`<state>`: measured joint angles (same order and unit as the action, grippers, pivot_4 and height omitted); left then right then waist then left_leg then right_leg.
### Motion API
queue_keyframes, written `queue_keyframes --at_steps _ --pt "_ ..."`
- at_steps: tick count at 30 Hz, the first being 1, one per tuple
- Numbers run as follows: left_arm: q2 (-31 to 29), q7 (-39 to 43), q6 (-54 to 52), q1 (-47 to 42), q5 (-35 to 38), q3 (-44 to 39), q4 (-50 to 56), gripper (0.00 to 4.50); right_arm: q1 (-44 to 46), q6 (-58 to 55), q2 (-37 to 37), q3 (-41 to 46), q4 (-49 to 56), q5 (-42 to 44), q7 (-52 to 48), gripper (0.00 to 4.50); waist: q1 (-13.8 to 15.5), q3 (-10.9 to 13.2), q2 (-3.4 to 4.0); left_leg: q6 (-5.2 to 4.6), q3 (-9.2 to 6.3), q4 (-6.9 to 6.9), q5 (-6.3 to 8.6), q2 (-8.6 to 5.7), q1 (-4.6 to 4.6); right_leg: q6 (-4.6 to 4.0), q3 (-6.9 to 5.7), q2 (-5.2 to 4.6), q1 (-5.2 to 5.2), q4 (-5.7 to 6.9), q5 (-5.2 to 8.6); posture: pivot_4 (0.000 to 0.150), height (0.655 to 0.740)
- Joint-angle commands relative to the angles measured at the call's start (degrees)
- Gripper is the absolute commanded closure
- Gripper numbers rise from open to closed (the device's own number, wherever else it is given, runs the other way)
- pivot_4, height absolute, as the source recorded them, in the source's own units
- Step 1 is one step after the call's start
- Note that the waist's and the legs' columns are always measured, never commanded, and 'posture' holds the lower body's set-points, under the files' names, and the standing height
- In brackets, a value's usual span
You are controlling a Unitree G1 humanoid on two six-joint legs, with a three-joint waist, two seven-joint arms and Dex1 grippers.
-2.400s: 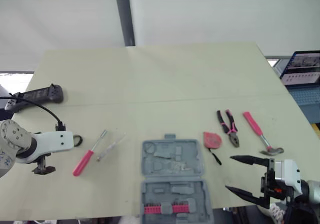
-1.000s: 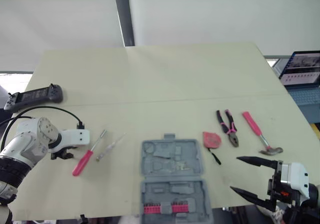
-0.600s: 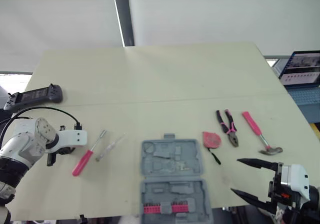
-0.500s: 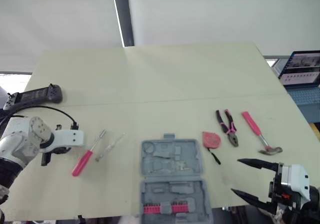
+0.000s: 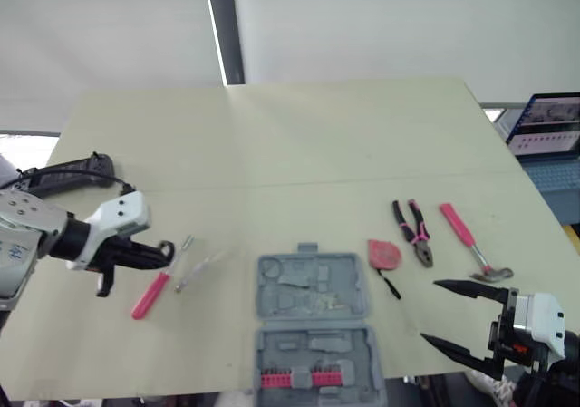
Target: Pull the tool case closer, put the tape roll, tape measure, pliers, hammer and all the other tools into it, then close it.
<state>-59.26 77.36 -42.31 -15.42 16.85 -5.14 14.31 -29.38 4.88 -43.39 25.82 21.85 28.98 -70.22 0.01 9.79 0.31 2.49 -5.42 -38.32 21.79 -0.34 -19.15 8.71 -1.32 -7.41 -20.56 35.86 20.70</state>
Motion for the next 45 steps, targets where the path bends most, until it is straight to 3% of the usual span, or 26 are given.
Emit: queue_keyframes --at_steps 1,12,21,31,45 --pt "3.2 -2.8 -2.6 -0.7 4.8 0.9 5.2 4.45 0.3 1.6 -0.9 0.5 -0.5 -0.2 -1.5 0.0 -0.1 0.0 -0.02 0.0 0.0 -0.01 0.0 0.0 -0.01 0.0 0.0 0.0 0.0 0.0 0.0 0.15 0.74" --pt "11.3 -10.6 -1.2 -7.8 2.2 13.6 2.3 4.45 1.1 1.8 -1.0 0.0 -0.8 -0.6 -1.1 0.0 0.1 0.0 0.0 0.0 0.0 -0.11 0.0 -0.04 0.01 0.0 0.0 0.01 0.06 -0.02 0.0 0.15 0.74" --pt "14.2 -13.0 -4.3 -14.8 -2.6 24.8 -2.2 4.45 0.7 1.6 -0.5 -0.4 -0.2 -1.2 0.0 0.0 0.1 0.0 0.0 0.0 0.0 -0.15 0.0 -0.04 -0.01 0.0 0.0 0.03 0.06 -0.01 0.0 0.15 0.74" --pt "16.7 -13.7 -5.9 -19.9 -5.5 30.7 -5.8 4.45 -1.5 2.9 -0.1 0.2 -0.2 -2.3 -0.3 0.0 0.1 0.0 0.0 0.0 0.0 -0.2 0.0 -0.04 -0.02 0.0 -0.01 0.04 0.06 -0.02 0.0 0.15 0.74" --pt "18.0 -12.9 -3.0 -20.6 -9.0 33.9 -9.0 4.45 -4.4 4.8 0.4 0.9 0.2 -2.8 0.6 0.0 0.1 0.0 0.0 0.0 0.01 -0.24 0.0 -0.05 -0.02 0.0 0.0 0.03 0.08 -0.02 0.0 0.15 0.74"
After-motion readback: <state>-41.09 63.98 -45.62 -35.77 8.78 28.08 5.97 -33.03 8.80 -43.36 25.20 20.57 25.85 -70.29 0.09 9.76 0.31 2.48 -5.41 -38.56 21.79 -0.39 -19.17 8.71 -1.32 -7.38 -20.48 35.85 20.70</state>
